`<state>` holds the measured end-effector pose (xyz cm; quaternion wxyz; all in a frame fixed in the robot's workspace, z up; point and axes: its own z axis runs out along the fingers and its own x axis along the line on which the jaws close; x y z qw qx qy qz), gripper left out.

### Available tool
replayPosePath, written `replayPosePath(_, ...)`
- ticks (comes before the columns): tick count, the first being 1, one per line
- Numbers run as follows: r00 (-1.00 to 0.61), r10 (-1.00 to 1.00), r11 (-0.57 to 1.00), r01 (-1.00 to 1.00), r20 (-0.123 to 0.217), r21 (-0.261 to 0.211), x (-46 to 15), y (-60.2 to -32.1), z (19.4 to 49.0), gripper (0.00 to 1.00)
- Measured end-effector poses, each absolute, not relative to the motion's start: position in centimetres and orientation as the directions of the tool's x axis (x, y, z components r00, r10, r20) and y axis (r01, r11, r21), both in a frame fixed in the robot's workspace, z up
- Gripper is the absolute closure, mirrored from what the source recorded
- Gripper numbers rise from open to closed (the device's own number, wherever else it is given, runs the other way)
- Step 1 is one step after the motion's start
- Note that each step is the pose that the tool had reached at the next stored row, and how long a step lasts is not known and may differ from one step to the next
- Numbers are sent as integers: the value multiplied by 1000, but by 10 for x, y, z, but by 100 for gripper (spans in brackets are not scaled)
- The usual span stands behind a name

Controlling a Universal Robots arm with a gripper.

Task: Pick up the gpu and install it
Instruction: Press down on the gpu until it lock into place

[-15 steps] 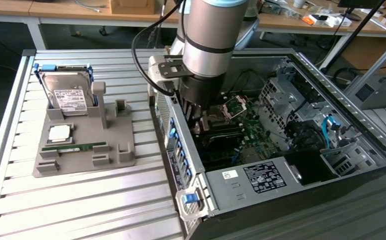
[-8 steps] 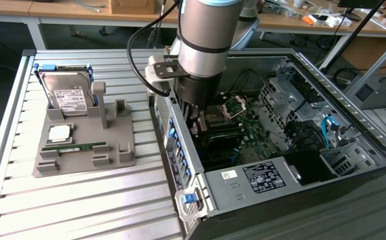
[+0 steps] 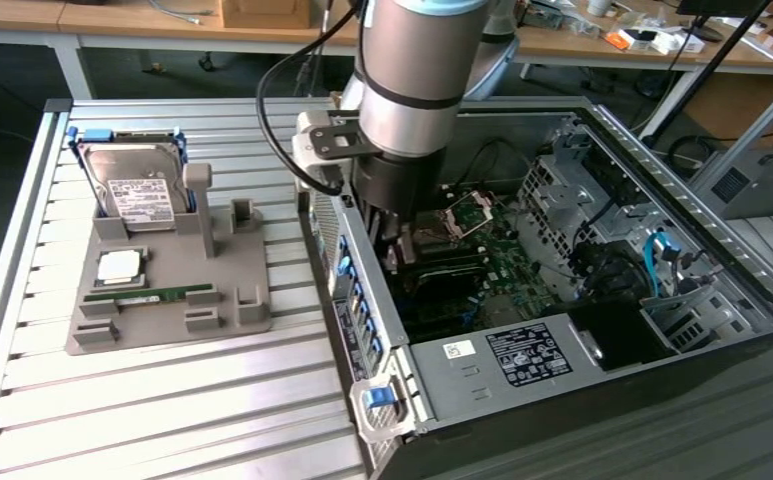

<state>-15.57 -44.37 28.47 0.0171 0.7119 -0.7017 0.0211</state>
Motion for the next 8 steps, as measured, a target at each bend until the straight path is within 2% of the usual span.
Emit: replayPosePath(8,15,-998,-15,-1000,54,-2,-144,-444,282,89)
